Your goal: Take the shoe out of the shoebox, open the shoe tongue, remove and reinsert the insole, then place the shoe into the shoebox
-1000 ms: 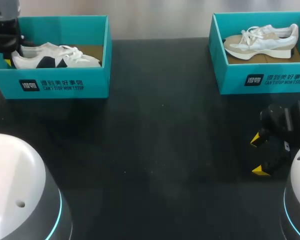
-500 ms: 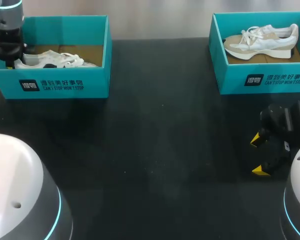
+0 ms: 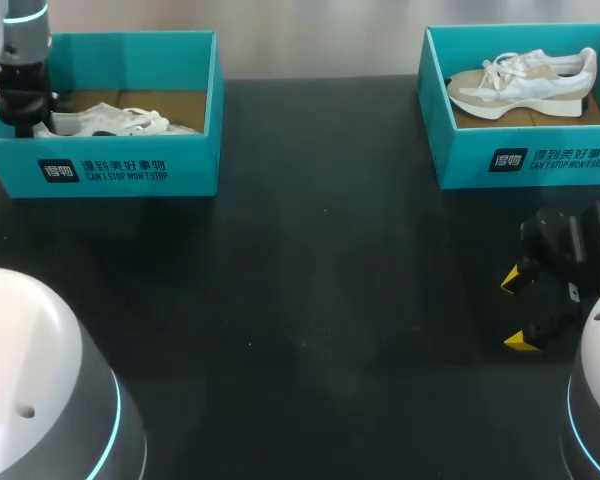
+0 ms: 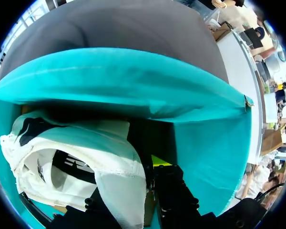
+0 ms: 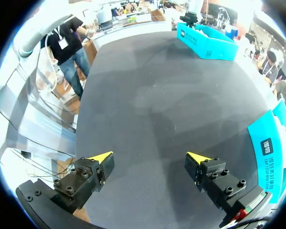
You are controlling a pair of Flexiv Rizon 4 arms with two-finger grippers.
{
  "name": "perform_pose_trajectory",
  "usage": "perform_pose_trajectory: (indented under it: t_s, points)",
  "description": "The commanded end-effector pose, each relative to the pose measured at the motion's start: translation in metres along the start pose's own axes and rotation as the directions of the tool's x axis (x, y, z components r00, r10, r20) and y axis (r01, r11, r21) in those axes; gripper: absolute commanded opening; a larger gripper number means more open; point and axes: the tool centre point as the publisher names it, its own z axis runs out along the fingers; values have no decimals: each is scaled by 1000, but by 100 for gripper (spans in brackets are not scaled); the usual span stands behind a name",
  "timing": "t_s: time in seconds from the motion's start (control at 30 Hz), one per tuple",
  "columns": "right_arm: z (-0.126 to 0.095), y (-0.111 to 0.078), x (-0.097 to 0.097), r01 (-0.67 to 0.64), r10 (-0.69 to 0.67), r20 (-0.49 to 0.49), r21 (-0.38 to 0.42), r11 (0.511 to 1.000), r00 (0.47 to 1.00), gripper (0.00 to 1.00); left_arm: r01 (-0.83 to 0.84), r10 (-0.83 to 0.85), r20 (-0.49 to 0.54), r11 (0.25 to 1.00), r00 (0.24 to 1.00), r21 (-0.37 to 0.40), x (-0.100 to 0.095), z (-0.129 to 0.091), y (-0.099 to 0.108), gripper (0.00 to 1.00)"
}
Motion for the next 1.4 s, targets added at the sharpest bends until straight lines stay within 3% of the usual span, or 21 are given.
perform_pose_trajectory:
  t_s: [0.03,0.33,0.43,0.57,0.6,0.7,1.4]
  points:
    - [1,0,1,-1,1,2,3,1000,1000,100,-4,4,11,1000,1000,3,0,1,1,31]
    - [1,0,1,-1,1,2,3,1000,1000,100,-18,18,33,1000,999,6,-1,-4,-1,48]
    - [1,0,1,-1,1,2,3,1000,1000,100,-21,21,41,1000,999,0,-1,-12,-1,64]
    - [1,0,1,-1,1,2,3,1000,1000,100,-40,41,28,999,999,-26,-2,-27,-4,67]
    - [1,0,1,-1,1,2,3,1000,1000,100,-45,46,33,999,998,-30,-2,-32,-4,71]
    - [1,0,1,-1,1,2,3,1000,1000,100,-49,51,40,998,998,-42,-2,-48,-7,100]
    - [1,0,1,-1,1,2,3,1000,1000,100,-78,82,76,995,994,-56,12,-163,-53,100]
